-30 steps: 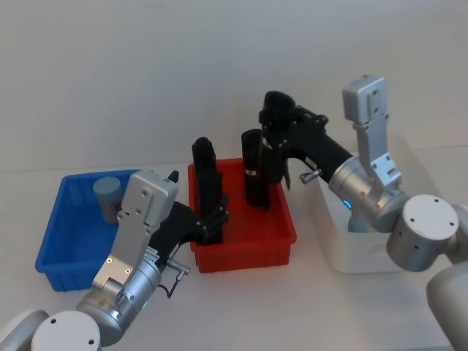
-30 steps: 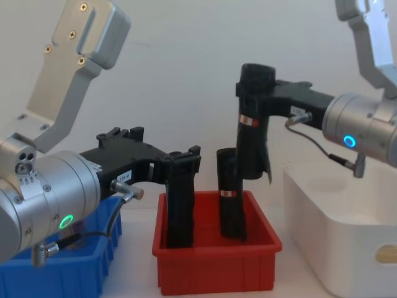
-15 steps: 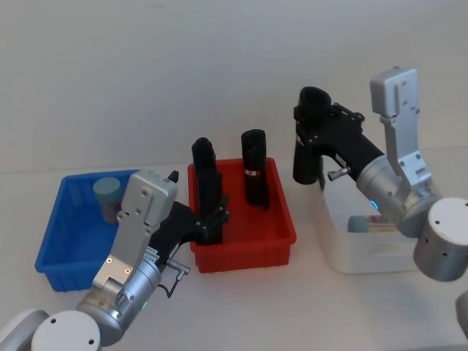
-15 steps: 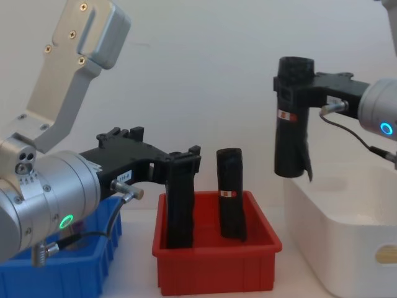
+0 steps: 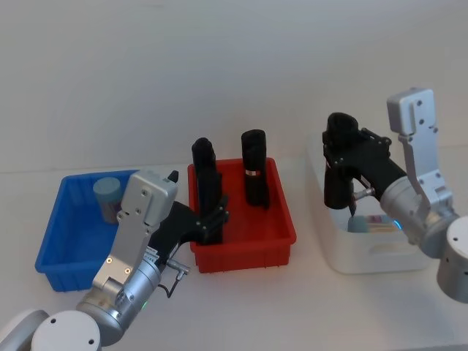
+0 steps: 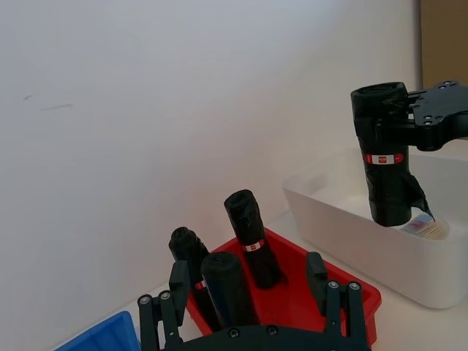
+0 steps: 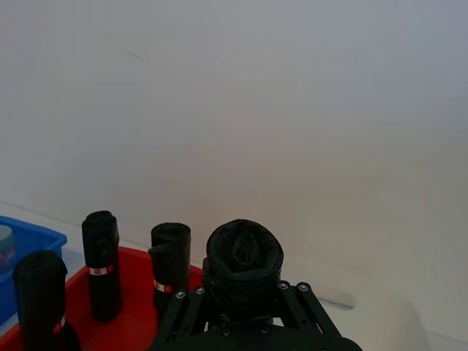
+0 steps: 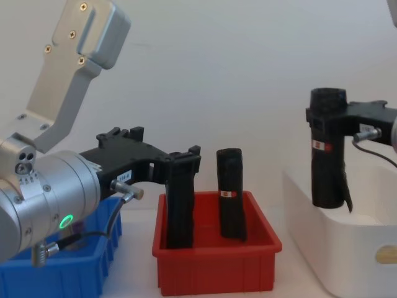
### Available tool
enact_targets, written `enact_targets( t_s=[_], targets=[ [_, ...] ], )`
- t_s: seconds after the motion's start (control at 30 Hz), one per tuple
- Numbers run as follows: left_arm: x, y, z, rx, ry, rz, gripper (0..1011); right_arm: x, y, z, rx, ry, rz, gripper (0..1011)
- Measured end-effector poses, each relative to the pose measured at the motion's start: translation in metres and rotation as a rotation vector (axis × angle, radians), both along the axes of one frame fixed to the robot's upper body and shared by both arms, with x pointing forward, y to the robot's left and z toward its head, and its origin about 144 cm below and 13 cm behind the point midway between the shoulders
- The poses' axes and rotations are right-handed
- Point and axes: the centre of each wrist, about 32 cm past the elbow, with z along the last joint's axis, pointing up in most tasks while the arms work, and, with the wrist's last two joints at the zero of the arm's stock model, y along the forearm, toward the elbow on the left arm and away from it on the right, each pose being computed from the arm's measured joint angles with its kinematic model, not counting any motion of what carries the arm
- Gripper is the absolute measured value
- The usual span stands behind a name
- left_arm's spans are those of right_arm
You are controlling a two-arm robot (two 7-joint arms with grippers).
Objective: Pick the cotton swabs from the blue box and place them into the white box.
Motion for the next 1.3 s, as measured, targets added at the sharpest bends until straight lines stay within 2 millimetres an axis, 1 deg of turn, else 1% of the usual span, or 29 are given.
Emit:
enact_targets(
  t_s=[0.23,0.3,0.37,0.4,0.47,0.6,0.67,0.73,0.83,0.87,0.9,0.93,1.03,1.3],
  targets=[
    [0.000,0.000,0.000,0.000,0.000,0.000,1004,-0.007,-0.007,-0.008,-0.013,0.035,-0.026,357],
    [0.000,0.000,0.000,0.000,0.000,0.000,1004,-0.009,-0.009,-0.010,-0.015,0.045,-0.032,378],
    [0.000,0.000,0.000,0.000,0.000,0.000,1004,-0.010,-0.010,-0.011,-0.016,0.049,-0.034,434],
    [0.000,0.000,0.000,0.000,0.000,0.000,1004,-0.011,-0.011,-0.013,-0.016,0.054,-0.036,488],
    [0.000,0.000,0.000,0.000,0.000,0.000,1004,-0.011,-0.011,-0.014,-0.016,0.057,-0.038,528],
    [0.000,0.000,0.000,0.000,0.000,0.000,1004,-0.013,-0.013,-0.016,-0.017,0.063,-0.041,667],
    [0.000,0.000,0.000,0.000,0.000,0.000,1004,-0.013,-0.014,-0.017,-0.017,0.065,-0.041,699],
    [0.000,0.000,0.000,0.000,0.000,0.000,1004,-0.014,-0.014,-0.018,-0.017,0.066,-0.042,799],
    [0.000,0.000,0.000,0.000,0.000,0.000,1004,-0.015,-0.014,-0.019,-0.017,0.068,-0.043,853],
    [0.000,0.000,0.000,0.000,0.000,0.000,1004,-0.015,-0.015,-0.019,-0.017,0.068,-0.043,907],
    [0.000,0.000,0.000,0.000,0.000,0.000,1004,-0.015,-0.015,-0.019,-0.017,0.069,-0.043,926],
    [0.000,0.000,0.000,0.000,0.000,0.000,1004,-0.015,-0.015,-0.020,-0.017,0.070,-0.044,970],
    [0.000,0.000,0.000,0.000,0.000,0.000,1004,-0.016,-0.015,-0.020,-0.017,0.071,-0.044,1001],
    [0.000,0.000,0.000,0.000,0.000,0.000,1004,-0.016,-0.016,-0.021,-0.016,0.072,-0.045,1002]
  ],
)
